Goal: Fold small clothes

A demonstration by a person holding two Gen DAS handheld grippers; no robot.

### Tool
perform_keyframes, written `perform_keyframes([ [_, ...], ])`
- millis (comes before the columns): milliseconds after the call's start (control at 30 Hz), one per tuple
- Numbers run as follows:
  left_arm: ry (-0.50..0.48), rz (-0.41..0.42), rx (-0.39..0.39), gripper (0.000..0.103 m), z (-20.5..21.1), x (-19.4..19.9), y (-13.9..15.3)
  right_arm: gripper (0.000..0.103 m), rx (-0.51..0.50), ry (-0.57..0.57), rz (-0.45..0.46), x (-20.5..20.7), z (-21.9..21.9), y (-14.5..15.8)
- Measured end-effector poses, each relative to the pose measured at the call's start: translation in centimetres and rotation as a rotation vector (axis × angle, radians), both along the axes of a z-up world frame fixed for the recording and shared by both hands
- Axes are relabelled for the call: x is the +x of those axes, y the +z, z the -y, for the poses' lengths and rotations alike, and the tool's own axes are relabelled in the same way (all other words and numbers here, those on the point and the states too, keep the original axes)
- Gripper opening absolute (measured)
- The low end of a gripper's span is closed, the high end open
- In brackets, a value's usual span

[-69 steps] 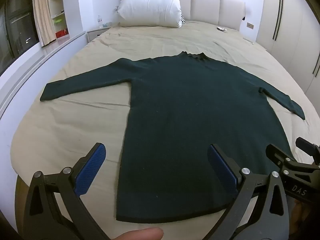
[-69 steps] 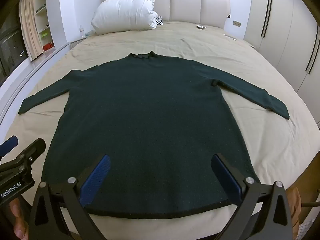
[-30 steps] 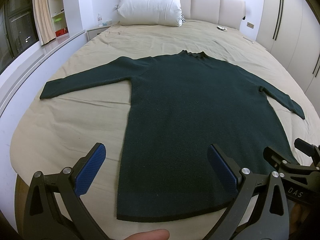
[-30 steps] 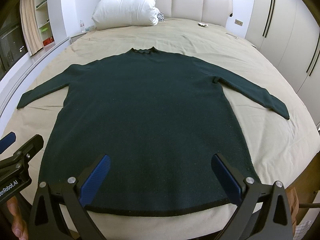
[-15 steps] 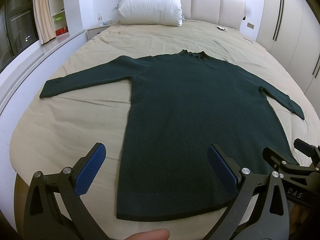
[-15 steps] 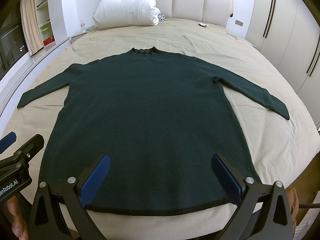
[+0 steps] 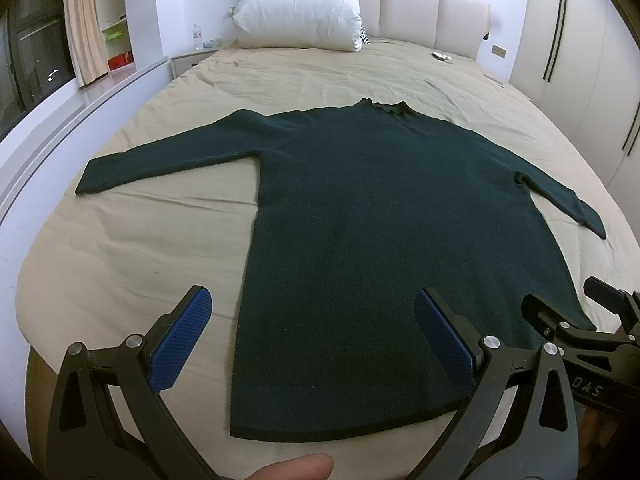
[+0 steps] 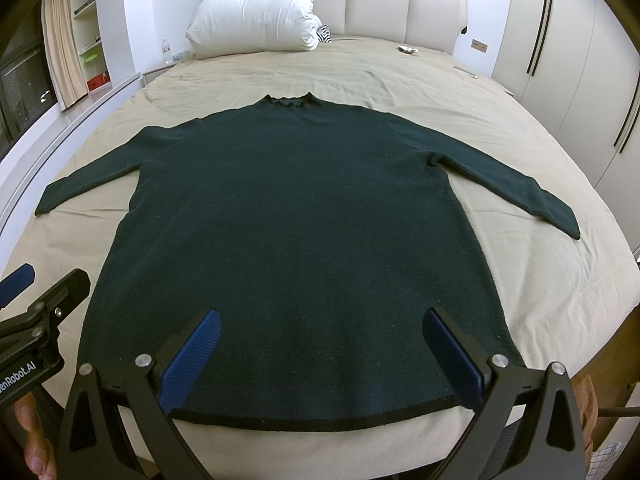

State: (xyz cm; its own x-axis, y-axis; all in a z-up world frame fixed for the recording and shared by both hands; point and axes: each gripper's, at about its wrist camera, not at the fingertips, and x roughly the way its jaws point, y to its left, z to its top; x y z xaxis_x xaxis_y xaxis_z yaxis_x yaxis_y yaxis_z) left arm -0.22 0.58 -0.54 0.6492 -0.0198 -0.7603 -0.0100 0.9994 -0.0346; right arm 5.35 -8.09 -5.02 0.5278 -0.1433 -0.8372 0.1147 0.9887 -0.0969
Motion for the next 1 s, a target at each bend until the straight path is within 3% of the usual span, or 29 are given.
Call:
perform_keyframes([
  [867,0.018,-0.012,-0.025,0.103,-0.3,0.6,-0.1,0.103,-0.003,0.004,-0.005,-0.1,-0.3,-0.1],
  [967,0.013,-0.015,-0.084,0.103,-1.4,0.9,-0.3,0.103,0.005,0.008,-0.005,0.0,-0.7,-0.2],
  [1000,0.008,-0.023,-0.154,0.103,-2.3,1.2,-0.5,0.103,0.014,0.009,0.000,0.0,-0.7,-0.2],
])
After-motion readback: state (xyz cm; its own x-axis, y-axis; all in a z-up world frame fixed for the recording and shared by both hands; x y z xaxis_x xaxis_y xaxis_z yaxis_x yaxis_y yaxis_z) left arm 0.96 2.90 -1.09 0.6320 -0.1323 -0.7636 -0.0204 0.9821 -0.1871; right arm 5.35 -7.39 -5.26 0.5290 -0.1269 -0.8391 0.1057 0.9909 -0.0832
